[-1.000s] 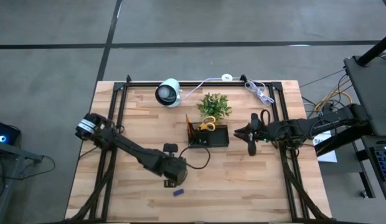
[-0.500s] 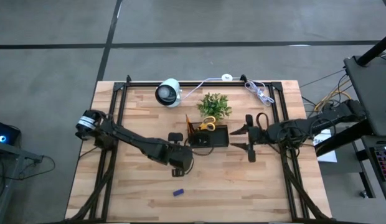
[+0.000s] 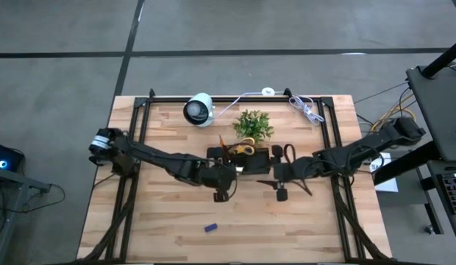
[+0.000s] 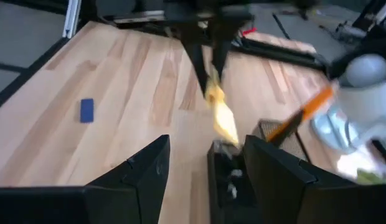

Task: Pick and place office supplies into organizer
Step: Put the yellow sticky notes into the black desk organizer

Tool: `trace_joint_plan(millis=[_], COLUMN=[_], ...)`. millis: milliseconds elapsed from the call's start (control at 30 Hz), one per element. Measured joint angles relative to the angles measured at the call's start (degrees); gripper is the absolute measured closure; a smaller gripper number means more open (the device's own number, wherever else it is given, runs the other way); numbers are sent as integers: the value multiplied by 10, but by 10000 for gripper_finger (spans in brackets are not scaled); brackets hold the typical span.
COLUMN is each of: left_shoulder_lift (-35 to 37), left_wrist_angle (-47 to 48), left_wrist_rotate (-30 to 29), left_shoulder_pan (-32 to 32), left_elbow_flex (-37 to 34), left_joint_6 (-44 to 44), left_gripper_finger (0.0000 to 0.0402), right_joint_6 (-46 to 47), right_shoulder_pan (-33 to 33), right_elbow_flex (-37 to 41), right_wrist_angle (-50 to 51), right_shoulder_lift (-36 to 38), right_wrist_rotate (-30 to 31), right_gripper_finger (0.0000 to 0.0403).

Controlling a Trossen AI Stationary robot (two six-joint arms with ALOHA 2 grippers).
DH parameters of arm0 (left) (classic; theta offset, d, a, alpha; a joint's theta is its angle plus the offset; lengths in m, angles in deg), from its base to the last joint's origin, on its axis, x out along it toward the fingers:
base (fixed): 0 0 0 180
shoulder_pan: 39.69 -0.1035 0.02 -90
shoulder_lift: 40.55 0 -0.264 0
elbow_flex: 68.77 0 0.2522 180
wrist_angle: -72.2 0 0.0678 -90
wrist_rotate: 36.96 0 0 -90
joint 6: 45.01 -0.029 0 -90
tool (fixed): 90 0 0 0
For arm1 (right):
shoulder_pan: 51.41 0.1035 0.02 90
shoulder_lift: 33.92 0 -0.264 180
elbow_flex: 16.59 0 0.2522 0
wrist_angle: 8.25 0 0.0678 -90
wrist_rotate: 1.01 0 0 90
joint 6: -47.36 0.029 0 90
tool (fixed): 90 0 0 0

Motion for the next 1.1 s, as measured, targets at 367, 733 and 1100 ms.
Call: trace_joint_plan(millis=[367,733,1100], left_shoulder_lift=[0,-1,-1], left_wrist_angle=[1,-18,-37], left_wrist_rotate=[0,5,11], left_shoulder_pan=[-3,-3,-1], left_elbow_flex=[38,38,39], left_joint_6=[-31,-31,-43], left_gripper_finger=[401,401,401], right_joint_6=[-83,-125,-135], right_shoulder_pan=[0,0,-3], right_elbow_flex=[-69,-107,-110], right_wrist_angle=[22,37,34], right_shoulder_lift=[-94,-128,-129], right_wrist_rotate=[3,65,92], right_gripper_finger=[209,209,224])
